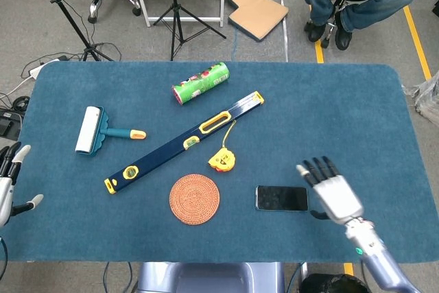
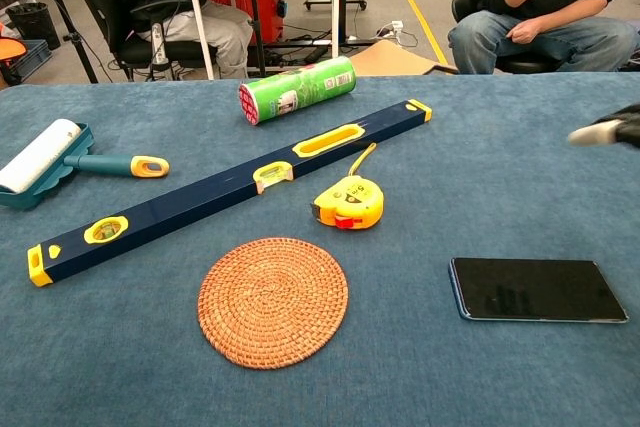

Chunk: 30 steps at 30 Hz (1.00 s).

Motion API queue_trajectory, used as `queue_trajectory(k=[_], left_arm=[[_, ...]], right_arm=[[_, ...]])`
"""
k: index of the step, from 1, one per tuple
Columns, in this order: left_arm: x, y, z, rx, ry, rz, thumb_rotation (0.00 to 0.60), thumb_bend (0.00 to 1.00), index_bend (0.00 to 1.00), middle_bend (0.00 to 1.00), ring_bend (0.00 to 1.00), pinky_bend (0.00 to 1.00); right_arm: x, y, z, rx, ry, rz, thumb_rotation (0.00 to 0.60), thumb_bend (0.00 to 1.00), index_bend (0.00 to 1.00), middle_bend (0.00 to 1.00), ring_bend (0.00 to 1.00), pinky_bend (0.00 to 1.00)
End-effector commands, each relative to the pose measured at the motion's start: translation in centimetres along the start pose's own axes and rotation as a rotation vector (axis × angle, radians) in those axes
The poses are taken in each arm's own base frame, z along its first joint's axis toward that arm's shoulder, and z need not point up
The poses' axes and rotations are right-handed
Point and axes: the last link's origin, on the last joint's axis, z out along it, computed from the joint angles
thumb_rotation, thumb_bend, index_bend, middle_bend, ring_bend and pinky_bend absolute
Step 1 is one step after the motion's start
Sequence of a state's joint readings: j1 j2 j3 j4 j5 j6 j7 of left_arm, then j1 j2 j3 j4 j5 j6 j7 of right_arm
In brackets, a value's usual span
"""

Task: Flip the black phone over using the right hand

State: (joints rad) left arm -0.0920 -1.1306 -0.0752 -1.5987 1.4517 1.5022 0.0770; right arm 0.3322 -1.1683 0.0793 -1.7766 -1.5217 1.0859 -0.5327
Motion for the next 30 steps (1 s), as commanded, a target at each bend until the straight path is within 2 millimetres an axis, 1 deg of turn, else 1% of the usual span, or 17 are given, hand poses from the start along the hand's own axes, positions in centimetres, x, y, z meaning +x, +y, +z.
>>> queue_trajectory(k=[1,2,3,4,9,12,15,21,30], left_arm=[[-0.2,-0.2,0.4,0.016,-0.01,0.007,0.6,0.0,0.0,0.0,0.0,0.0],[-0.2,-0.3,0.4,0.022,-0.015,0.009,0.6,0.0,0.0,0.0,0.0,0.0],[-0.2,-0.4,0.5,0.025,-0.017,0.011,0.6,0.0,0.0,0.0,0.0,0.0],[-0.3,-0.5,0.6,0.031,-0.022,0.014,0.6,0.0,0.0,0.0,0.0,0.0],[-0.6,-0.8,1.0,0.045,-0.036,0.022,0.6,0.0,0.0,0.0,0.0,0.0],[-0.8,-0.9,1.2,0.054,-0.046,0.024,0.6,0.0,0.0,0.0,0.0,0.0],[-0.9,-1.0,1.3,0.056,-0.049,0.026,0.6,0.0,0.0,0.0,0.0,0.0],[-1.0,-0.9,1.4,0.056,-0.054,0.029,0.6,0.0,0.0,0.0,0.0,0.0],[-0.8,-0.6,1.4,0.049,-0.046,0.026,0.6,0.0,0.0,0.0,0.0,0.0]], right_arm=[[0.8,-5.8,5.0,0.189,-0.033,-0.105,0.6,0.0,0.14,0.13,0.0,0.0],[0.8,-6.7,5.6,0.214,-0.041,-0.115,0.6,0.0,0.15,0.14,0.0,0.0],[0.7,-7.2,6.0,0.225,-0.046,-0.121,0.6,0.0,0.16,0.14,0.0,0.0],[0.5,-8.2,6.6,0.247,-0.056,-0.13,0.6,0.0,0.16,0.15,0.0,0.0],[0.0,-10.8,8.3,0.283,-0.095,-0.161,0.6,0.0,0.19,0.19,0.0,0.0],[-0.2,-11.8,9.0,0.284,-0.101,-0.176,0.6,0.0,0.21,0.23,0.0,0.0],[-0.4,-12.4,9.2,0.284,-0.109,-0.177,0.6,0.0,0.22,0.26,0.0,0.0],[-1.0,-12.6,9.3,0.273,-0.139,-0.197,0.6,0.0,0.25,0.29,0.0,0.0],[-1.8,-10.8,9.1,0.217,-0.154,-0.244,0.6,0.0,0.25,0.29,0.0,0.0]])
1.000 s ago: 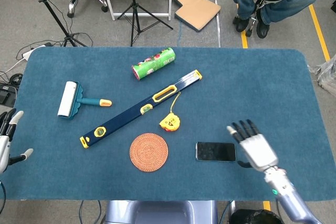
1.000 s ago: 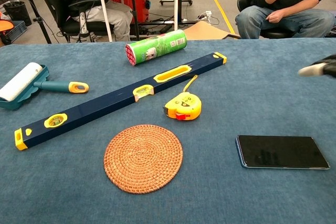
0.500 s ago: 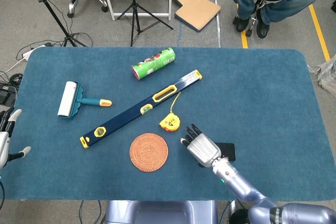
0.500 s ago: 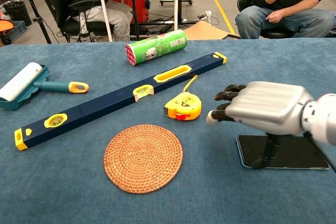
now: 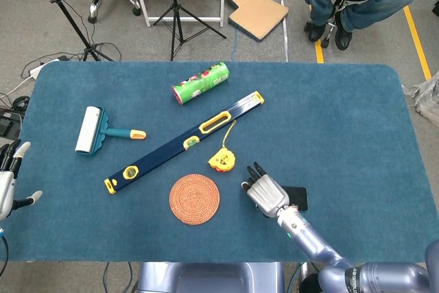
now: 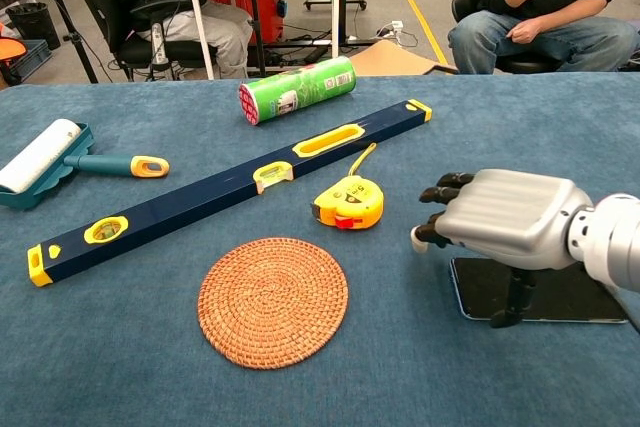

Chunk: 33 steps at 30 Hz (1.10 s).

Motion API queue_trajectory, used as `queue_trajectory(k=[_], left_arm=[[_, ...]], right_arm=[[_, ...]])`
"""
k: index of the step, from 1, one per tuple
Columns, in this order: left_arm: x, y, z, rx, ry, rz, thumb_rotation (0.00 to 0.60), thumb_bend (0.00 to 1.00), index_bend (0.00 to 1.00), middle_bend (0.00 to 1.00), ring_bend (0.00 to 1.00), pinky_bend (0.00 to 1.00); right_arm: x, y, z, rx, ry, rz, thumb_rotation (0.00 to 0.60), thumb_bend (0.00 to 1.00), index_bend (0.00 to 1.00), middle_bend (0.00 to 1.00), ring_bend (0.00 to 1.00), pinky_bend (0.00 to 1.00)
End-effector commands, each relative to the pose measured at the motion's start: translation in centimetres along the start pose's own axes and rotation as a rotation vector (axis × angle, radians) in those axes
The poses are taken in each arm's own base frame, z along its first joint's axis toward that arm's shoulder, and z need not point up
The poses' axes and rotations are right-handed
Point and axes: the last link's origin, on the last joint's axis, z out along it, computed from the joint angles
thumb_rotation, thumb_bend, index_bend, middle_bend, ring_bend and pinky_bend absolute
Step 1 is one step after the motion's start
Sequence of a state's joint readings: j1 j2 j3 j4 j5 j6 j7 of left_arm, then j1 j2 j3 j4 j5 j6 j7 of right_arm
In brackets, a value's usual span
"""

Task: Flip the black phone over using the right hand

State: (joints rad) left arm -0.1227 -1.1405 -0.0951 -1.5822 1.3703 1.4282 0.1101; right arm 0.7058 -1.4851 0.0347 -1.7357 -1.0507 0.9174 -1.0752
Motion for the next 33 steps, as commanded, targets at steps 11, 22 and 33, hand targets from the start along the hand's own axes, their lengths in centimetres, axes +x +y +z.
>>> queue_trajectory(k=[11,22,33], left_arm=[[0.0,0.1,0.0,-0.001,-0.003,-0.001,0.6,0.0,0.0,0.0,0.0,0.0],[0.2,0.0,-0.1,-0.002,-0.001,-0.007,0.6,0.0,0.0,0.0,0.0,0.0],[0.2,-0.1,0.0,0.002,-0.004,-0.013,0.6,0.0,0.0,0.0,0.0,0.0]], right_arm=[[-2.1,1.3,-0.9,-0.047,-0.056,0.023,0.6,0.0,0.27,0.31,0.0,0.02],[-3.4,1.4,-0.6,-0.069,-0.06,0.033,0.6,0.0,0.29,0.35,0.0,0.03],[-3.8,1.5,-0.5,-0.08,-0.005,0.062,0.6,0.16,0.49,0.56,0.16,0.08]])
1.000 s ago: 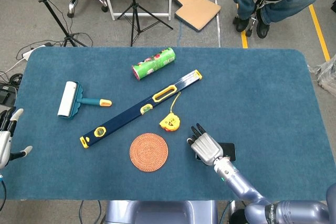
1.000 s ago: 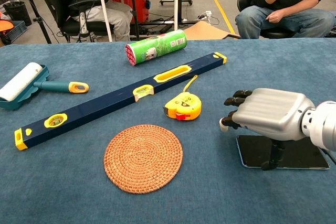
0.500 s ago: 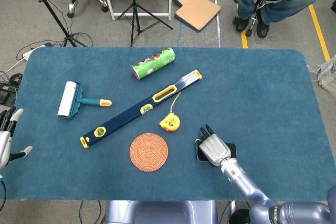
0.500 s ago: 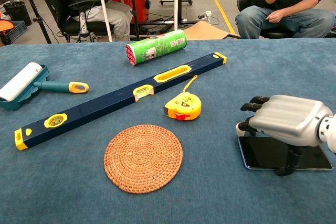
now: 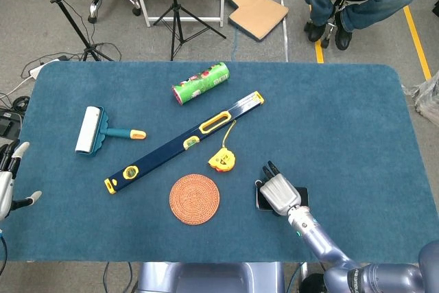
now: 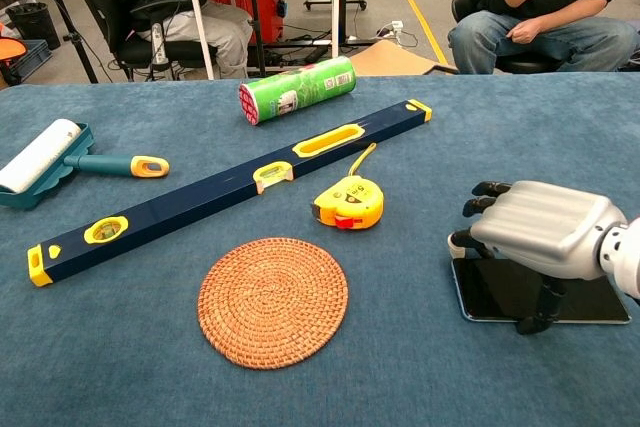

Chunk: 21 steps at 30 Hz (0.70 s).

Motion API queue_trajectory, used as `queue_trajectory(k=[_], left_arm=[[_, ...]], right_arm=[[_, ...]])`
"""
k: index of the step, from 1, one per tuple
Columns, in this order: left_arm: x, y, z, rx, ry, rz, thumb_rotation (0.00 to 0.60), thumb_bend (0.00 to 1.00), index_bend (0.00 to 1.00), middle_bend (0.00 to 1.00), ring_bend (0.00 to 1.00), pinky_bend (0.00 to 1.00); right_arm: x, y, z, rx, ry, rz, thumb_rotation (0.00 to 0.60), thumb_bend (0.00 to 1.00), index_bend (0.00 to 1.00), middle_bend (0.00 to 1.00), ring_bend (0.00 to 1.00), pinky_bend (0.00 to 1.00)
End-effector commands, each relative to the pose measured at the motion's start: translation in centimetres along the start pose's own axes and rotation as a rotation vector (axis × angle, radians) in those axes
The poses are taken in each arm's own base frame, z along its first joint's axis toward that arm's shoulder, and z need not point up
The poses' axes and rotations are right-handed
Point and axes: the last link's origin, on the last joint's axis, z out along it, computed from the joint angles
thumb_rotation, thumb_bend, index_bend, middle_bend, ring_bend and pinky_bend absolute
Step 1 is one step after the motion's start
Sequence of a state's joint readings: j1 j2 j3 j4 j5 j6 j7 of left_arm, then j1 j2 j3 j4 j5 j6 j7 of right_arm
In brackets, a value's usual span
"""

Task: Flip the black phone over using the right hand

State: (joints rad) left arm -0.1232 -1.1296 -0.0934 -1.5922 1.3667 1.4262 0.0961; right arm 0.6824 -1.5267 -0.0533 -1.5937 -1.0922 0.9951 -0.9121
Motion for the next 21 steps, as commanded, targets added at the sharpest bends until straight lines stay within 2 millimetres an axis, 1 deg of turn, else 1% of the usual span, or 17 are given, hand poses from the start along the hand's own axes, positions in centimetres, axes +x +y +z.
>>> queue_trajectory(k=[1,6,10,16,21], left_arm=[[0.0,0.0,0.0,0.0,0.0,0.0,0.6,0.0,0.0,0.0,0.0,0.0],[0.1,0.0,0.0,0.001,0.001,-0.003,0.6,0.0,0.0,0.0,0.0,0.0],[0.1,0.0,-0.1,0.001,0.002,-0.002,0.6,0.0,0.0,0.0,0.0,0.0],[0.1,0.1,-0.2,0.0,0.003,-0.003,0.6,0.0,0.0,0.0,0.0,0.0],[0.2,0.1,-0.3,0.0,0.005,-0.006,0.6,0.0,0.0,0.0,0.0,0.0]], right_arm=[[0.1,0.1,-0.2,-0.002,0.033,0.02,0.6,0.18,0.49,0.56,0.17,0.09],[1.1,0.6,-0.5,-0.005,0.115,0.098,0.6,0.19,0.5,0.57,0.21,0.11],[2.2,1.5,-0.8,-0.017,0.194,0.197,0.6,0.19,0.51,0.57,0.23,0.12],[3.9,3.2,-0.9,-0.017,0.339,0.381,0.6,0.19,0.5,0.57,0.24,0.15],[4.5,4.9,-0.8,0.029,0.435,0.573,0.6,0.19,0.5,0.57,0.24,0.15]])
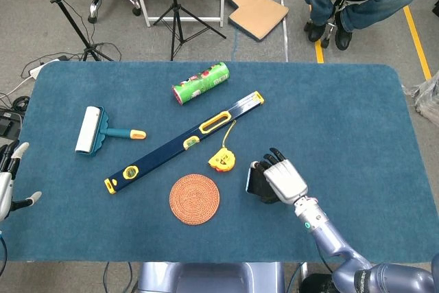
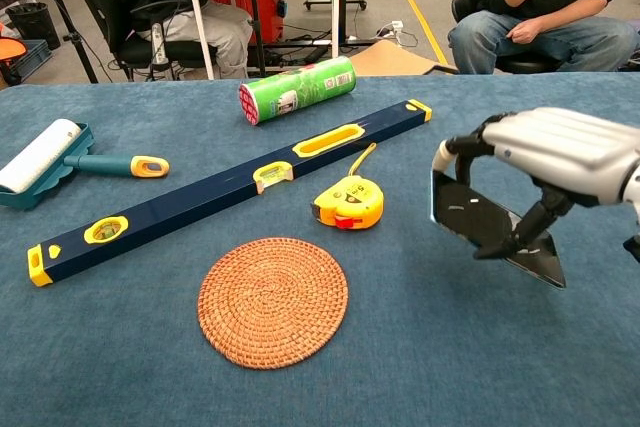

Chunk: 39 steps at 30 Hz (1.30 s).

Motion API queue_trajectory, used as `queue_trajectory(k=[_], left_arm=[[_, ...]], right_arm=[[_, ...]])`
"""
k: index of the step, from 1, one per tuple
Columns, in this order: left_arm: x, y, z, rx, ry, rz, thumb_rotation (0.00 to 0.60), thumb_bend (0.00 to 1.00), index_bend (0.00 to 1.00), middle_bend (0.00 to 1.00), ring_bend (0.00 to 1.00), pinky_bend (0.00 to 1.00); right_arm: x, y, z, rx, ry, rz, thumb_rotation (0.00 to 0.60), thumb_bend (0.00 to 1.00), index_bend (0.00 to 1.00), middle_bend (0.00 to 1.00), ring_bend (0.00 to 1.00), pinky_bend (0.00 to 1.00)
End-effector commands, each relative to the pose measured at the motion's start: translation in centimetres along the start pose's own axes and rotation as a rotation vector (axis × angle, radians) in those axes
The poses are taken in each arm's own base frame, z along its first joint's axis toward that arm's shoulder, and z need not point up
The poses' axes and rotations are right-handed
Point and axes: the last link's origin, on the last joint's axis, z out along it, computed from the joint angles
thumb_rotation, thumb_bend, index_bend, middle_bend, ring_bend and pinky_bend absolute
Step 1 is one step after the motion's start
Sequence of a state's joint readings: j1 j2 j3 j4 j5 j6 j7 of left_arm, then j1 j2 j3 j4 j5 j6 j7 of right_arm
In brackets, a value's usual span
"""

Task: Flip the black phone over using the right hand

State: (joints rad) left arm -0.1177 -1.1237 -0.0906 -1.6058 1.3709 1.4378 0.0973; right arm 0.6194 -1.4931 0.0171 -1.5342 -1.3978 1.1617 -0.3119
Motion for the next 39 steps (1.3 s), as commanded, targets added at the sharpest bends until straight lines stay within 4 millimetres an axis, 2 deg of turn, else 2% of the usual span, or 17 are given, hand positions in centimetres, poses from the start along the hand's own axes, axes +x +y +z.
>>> queue_trajectory(k=[1,8,14,21,31,39], left_arm=[[0.0,0.0,0.0,0.0,0.0,-0.002,0.6,0.0,0.0,0.0,0.0,0.0],[0.1,0.1,-0.2,-0.003,0.0,-0.007,0.6,0.0,0.0,0.0,0.0,0.0],[0.1,0.2,-0.4,-0.007,-0.002,-0.009,0.6,0.0,0.0,0.0,0.0,0.0],[0.0,0.4,-0.4,-0.008,-0.007,-0.006,0.6,0.0,0.0,0.0,0.0,0.0],[-0.1,0.3,-0.3,-0.004,-0.012,-0.006,0.6,0.0,0.0,0.0,0.0,0.0],[-0.2,0.2,-0.2,-0.002,-0.019,-0.005,0.6,0.0,0.0,0.0,0.0,0.0]], right_arm=[[1.8,1.6,0.4,0.034,0.122,0.203,0.6,0.19,0.5,0.57,0.24,0.15],[2.0,3.3,0.8,0.007,0.208,0.651,0.6,0.2,0.5,0.57,0.24,0.2],[0.8,4.1,0.8,-0.09,0.185,1.014,0.6,0.22,0.5,0.57,0.24,0.24],[-1.1,4.2,0.9,-0.197,0.141,1.388,0.6,0.23,0.49,0.57,0.23,0.24],[-4.8,3.8,0.4,-0.271,0.073,1.541,0.6,0.27,0.48,0.56,0.22,0.24],[-6.3,3.4,0.5,-0.28,0.014,1.62,0.6,0.35,0.47,0.54,0.21,0.24]])
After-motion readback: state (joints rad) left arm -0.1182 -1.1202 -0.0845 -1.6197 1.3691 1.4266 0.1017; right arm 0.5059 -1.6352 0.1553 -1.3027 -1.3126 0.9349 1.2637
